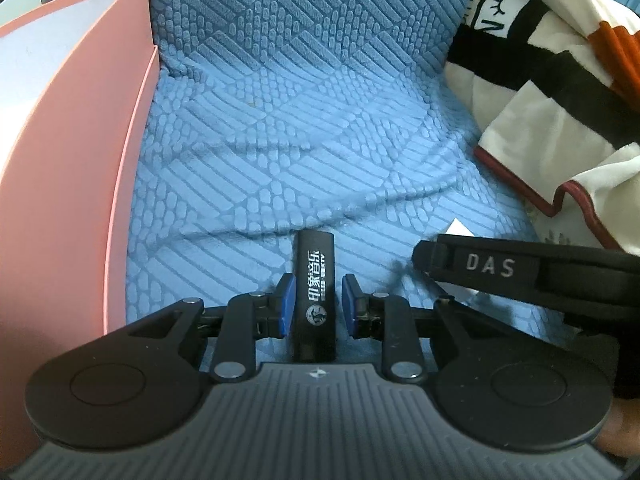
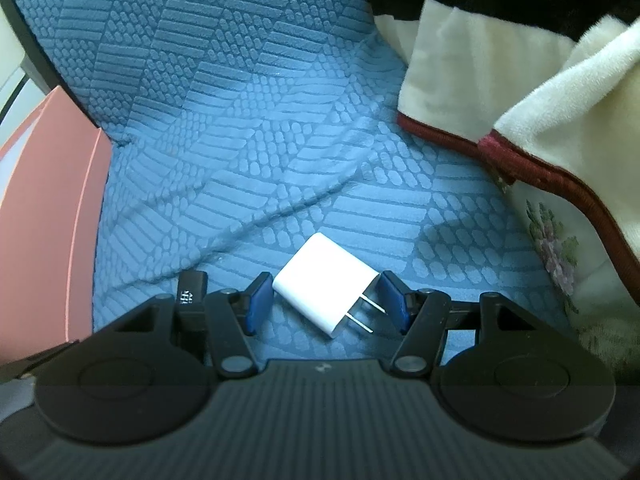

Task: Organize rigid objects
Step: 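Lift the USB stick with the left gripper while the right gripper lifts the small charger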

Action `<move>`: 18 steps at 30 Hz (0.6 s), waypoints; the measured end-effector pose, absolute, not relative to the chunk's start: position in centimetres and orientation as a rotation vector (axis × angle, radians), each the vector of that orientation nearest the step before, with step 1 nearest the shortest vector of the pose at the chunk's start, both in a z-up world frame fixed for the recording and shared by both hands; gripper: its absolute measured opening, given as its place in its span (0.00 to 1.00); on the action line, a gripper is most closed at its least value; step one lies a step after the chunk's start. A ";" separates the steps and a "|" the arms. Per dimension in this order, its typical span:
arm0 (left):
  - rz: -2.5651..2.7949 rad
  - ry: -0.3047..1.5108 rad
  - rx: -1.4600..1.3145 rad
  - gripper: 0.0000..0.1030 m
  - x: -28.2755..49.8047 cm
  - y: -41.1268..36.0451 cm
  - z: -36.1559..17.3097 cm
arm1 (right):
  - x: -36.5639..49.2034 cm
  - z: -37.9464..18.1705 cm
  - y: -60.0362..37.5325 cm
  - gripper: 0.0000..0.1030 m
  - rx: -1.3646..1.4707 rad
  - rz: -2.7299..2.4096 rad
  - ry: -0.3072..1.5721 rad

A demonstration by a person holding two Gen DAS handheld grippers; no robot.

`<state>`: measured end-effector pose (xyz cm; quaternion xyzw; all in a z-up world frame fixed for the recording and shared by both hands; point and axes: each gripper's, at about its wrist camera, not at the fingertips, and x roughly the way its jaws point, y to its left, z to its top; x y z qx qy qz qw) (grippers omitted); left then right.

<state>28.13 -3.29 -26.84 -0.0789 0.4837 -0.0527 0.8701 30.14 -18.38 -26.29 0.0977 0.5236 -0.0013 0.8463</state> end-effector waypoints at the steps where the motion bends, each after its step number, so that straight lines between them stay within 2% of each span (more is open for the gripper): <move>1: -0.102 1.016 -0.163 0.28 28.2 -3.3 -27.0 | 30.1 -26.3 -18.5 0.60 0.213 -0.004 1.105; 18: -0.101 0.984 -0.139 0.26 28.3 -3.6 -27.3 | 30.2 -26.3 -18.3 0.60 0.185 -0.009 1.101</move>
